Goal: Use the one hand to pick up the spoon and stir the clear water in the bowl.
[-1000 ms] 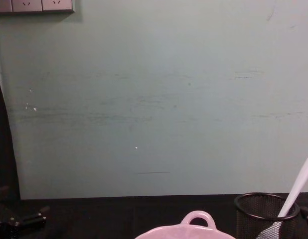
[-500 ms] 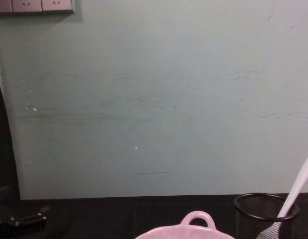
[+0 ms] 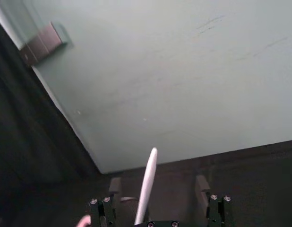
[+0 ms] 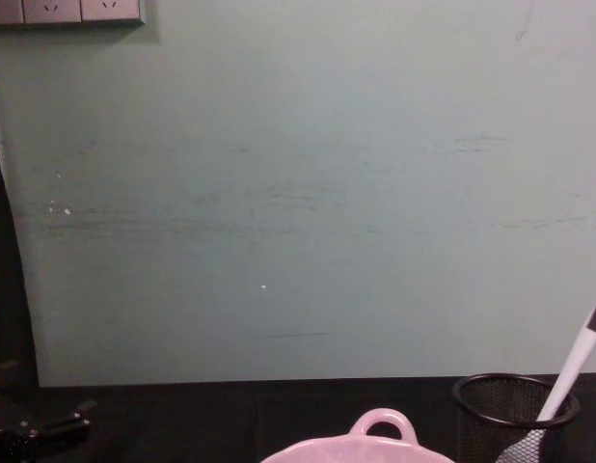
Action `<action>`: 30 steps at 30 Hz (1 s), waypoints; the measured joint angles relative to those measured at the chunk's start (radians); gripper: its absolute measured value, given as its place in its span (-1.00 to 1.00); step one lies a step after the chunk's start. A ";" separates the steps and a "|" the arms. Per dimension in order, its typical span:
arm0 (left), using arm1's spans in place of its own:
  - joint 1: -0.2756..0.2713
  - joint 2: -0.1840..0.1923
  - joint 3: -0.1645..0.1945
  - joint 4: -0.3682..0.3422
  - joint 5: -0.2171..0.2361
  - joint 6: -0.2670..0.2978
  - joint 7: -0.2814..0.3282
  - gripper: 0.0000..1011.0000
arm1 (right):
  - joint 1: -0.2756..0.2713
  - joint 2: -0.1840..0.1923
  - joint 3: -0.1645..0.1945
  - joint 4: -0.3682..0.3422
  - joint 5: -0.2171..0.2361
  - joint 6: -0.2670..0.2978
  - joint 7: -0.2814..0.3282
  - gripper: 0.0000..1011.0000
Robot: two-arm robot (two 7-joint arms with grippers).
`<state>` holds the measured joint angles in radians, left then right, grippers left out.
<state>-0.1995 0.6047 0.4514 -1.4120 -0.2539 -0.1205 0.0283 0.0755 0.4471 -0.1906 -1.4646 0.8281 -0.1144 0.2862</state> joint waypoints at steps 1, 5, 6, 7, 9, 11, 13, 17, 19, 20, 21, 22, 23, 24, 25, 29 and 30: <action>0.000 0.000 0.000 0.000 0.000 0.000 0.000 0.99 | 0.008 -0.008 0.002 0.011 0.012 0.005 0.011 0.98; 0.000 0.000 0.000 0.000 0.000 0.000 0.000 0.99 | 0.044 -0.039 0.012 0.052 0.052 0.027 0.047 0.98; 0.000 0.000 0.000 0.000 0.000 0.000 0.000 0.99 | 0.058 -0.050 0.015 0.064 0.064 0.037 0.057 0.98; 0.000 0.000 0.000 0.000 0.000 0.000 0.000 0.99 | 0.064 -0.055 0.016 0.069 0.071 0.043 0.061 0.98; 0.000 0.000 0.000 0.000 0.000 0.000 0.000 0.99 | 0.078 -0.066 0.019 0.079 0.088 0.061 0.067 0.98; 0.000 0.000 0.000 0.000 0.000 0.000 0.000 0.99 | 0.083 -0.072 0.020 0.082 0.100 0.072 0.068 0.91; 0.000 0.000 0.000 0.000 0.000 0.000 0.000 0.99 | 0.088 -0.079 0.021 0.082 0.119 0.089 0.066 0.87; 0.000 0.000 0.000 0.000 0.000 0.000 0.000 0.99 | 0.090 -0.080 0.019 0.081 0.127 0.096 0.063 0.66; 0.000 0.000 0.000 0.000 0.000 0.000 0.000 0.99 | 0.090 -0.079 0.018 0.079 0.130 0.097 0.060 0.56; 0.000 0.000 0.000 0.000 0.000 0.000 0.000 0.99 | 0.090 -0.079 0.018 0.078 0.131 0.097 0.060 0.52; 0.000 0.000 0.000 0.000 0.000 0.000 0.000 0.99 | 0.089 -0.078 0.017 0.076 0.133 0.098 0.058 0.45; 0.000 0.000 0.000 0.000 0.000 0.000 0.000 0.99 | 0.089 -0.078 0.017 0.076 0.133 0.098 0.058 0.37; 0.000 0.000 0.000 0.000 0.000 0.000 0.000 0.99 | 0.089 -0.076 0.017 0.076 0.134 0.098 0.057 0.32; 0.000 0.000 0.000 0.000 0.000 0.000 0.000 0.99 | 0.089 -0.075 0.017 0.075 0.135 0.098 0.055 0.29; 0.000 0.000 0.000 0.000 0.000 0.000 0.000 0.99 | 0.088 -0.074 0.017 0.074 0.137 0.098 0.054 0.18; 0.000 0.000 0.000 0.000 0.000 0.000 0.000 0.99 | 0.088 -0.072 0.016 0.073 0.140 0.098 0.053 -0.03; 0.000 0.000 0.000 0.000 0.000 0.000 0.000 0.99 | 0.088 -0.071 0.015 0.073 0.140 0.098 0.053 -0.11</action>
<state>-0.1995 0.6047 0.4514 -1.4120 -0.2539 -0.1205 0.0283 0.1635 0.3756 -0.1752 -1.3912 0.9682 -0.0167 0.3390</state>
